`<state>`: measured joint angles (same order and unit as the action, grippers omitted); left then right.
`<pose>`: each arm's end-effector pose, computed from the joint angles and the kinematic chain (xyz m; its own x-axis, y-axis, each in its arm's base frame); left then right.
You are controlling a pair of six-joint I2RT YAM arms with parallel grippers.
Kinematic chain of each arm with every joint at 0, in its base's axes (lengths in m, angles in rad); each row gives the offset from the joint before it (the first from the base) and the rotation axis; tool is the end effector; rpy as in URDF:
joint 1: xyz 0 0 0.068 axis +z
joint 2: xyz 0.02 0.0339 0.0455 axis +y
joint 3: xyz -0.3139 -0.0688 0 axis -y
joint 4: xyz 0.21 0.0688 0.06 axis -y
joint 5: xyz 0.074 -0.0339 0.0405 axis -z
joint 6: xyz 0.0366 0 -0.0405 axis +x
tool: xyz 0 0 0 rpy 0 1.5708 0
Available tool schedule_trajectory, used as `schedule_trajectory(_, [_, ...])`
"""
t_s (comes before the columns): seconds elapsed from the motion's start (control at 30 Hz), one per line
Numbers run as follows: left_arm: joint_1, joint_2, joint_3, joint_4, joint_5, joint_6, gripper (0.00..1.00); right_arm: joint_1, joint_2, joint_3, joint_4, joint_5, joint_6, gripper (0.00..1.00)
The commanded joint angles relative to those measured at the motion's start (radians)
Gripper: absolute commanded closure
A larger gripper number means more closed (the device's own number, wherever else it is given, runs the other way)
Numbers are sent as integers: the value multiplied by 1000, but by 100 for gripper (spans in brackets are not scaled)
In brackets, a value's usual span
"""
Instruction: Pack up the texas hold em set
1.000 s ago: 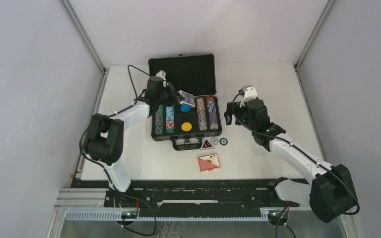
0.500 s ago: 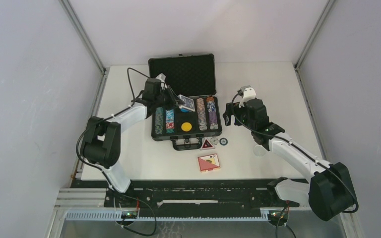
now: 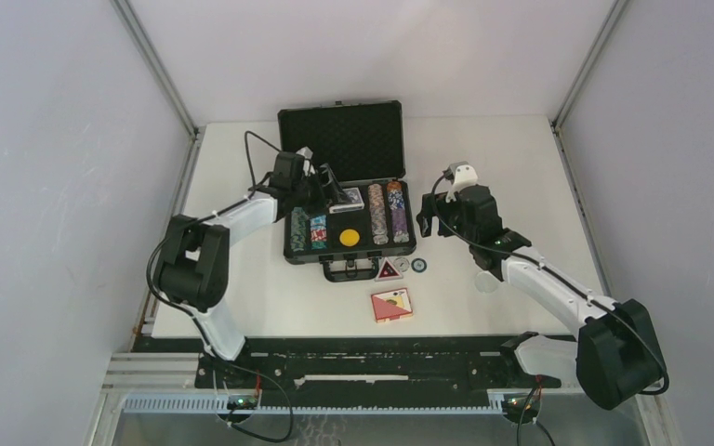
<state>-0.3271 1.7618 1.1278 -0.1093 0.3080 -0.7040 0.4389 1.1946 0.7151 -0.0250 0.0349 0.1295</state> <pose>0.3416 -0.1276 0.2720 -0.8235 -0.3720 -0.4284 -0.0203 0.7739 -0.6329 0.1956 0.0904 0.3084 -0.4852 -0.0852 -0.8703 -0.3372 0.9365 0.0963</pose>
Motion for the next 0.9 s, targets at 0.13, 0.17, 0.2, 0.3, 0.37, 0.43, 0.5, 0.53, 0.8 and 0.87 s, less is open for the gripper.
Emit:
schedule_trajectory(0.13, [3, -119, 94, -197, -271, 160, 0, -3, 14, -2, 57, -36, 12, 9])
schedule_trajectory(0.17, [3, -129, 106, -225, -295, 173, 0, -3, 16, -1, 58, -40, 14, 9])
schedule_trajectory(0.2, [4, -140, 114, -235, -317, 181, 0, -2, 17, -1, 59, -44, 16, 9])
schedule_trajectory(0.3, [3, -168, 132, -258, -345, 196, 0, -3, 21, -2, 63, -53, 20, 9])
schedule_trajectory(0.37, [2, -176, 139, -260, -344, 198, 1, -3, 21, -1, 64, -56, 22, 9])
schedule_trajectory(0.43, [-3, -171, 143, -262, -340, 194, 3, -3, 19, -2, 64, -59, 22, 9])
schedule_trajectory(0.5, [-15, -158, 151, -260, -341, 187, 6, -3, 19, -2, 64, -57, 24, 9])
schedule_trajectory(0.53, [-24, -150, 157, -260, -343, 184, 9, -3, 20, -1, 63, -56, 24, 9])
schedule_trajectory(0.8, [-108, -63, 243, -256, -337, 175, 11, -3, 25, -1, 56, -61, 24, 10])
schedule_trajectory(0.87, [-108, -27, 251, -235, -336, 169, 11, -3, 24, -1, 49, -61, 22, 10])
